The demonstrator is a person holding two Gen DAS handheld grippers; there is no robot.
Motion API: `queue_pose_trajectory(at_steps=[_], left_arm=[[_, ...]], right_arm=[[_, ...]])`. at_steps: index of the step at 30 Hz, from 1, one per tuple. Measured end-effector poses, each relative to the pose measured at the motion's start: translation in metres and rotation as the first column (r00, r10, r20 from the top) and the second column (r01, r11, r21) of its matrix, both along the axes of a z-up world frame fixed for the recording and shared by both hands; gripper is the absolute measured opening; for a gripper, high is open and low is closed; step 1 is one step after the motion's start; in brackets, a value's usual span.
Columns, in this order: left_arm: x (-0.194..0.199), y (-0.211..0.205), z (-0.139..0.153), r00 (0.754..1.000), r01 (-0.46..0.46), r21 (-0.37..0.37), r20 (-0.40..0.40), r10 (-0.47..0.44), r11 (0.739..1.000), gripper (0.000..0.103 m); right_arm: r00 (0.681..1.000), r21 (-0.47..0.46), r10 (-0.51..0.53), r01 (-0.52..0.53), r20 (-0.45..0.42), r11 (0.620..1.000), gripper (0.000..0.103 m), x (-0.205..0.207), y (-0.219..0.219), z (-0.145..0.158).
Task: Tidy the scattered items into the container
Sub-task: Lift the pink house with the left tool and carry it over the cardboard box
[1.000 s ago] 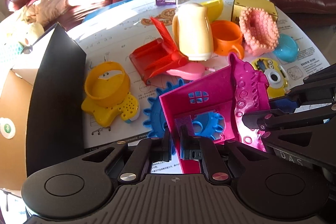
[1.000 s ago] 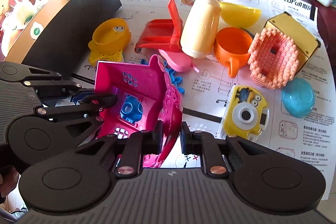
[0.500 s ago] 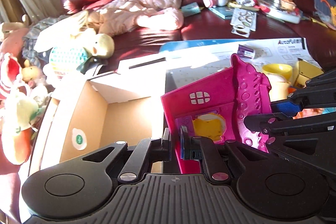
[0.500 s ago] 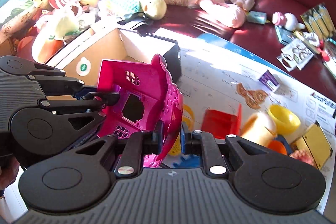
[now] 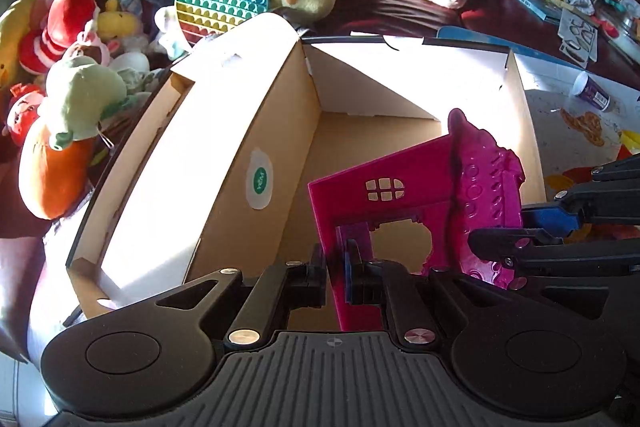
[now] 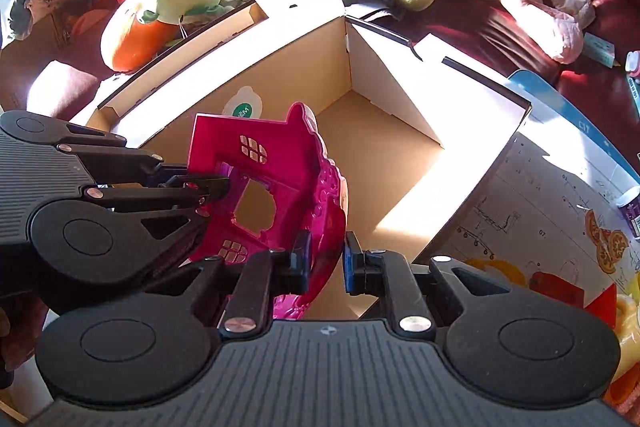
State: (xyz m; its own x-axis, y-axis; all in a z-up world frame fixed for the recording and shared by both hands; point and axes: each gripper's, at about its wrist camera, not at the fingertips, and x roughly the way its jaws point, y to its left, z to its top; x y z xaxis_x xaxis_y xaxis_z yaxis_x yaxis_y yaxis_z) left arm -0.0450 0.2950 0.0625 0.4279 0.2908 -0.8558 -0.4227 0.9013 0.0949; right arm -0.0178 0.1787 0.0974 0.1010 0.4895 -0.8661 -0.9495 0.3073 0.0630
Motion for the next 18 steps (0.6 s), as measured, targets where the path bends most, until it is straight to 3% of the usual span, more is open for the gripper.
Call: queue_pose_trajectory(at_steps=[6, 13, 16, 18], left_arm=[[0.009, 0.000, -0.022, 0.999, 0.025, -0.032, -0.032, -0.026, 0.999, 0.003], [0.010, 0.002, -0.036, 0.997, 0.045, -0.036, -0.067, -0.047, 0.998, 0.008], [0.007, 0.004, -0.036, 0.997, 0.044, -0.049, -0.065, -0.047, 0.998, 0.032], [0.006, 0.003, -0.033, 0.998, 0.039, -0.028, -0.054, -0.041, 0.999, 0.042]], right_arm=[[0.999, -0.049, 0.012, -0.014, -0.032, 0.999, 0.019, 0.008, 0.003, -0.018], [0.995, -0.072, 0.094, -0.095, -0.016, 0.993, 0.024, 0.006, 0.007, -0.019], [0.995, -0.066, 0.103, -0.103, -0.009, 0.993, 0.039, 0.005, 0.007, -0.017], [0.995, -0.060, 0.102, -0.102, -0.013, 0.993, 0.041, 0.006, 0.006, -0.017]])
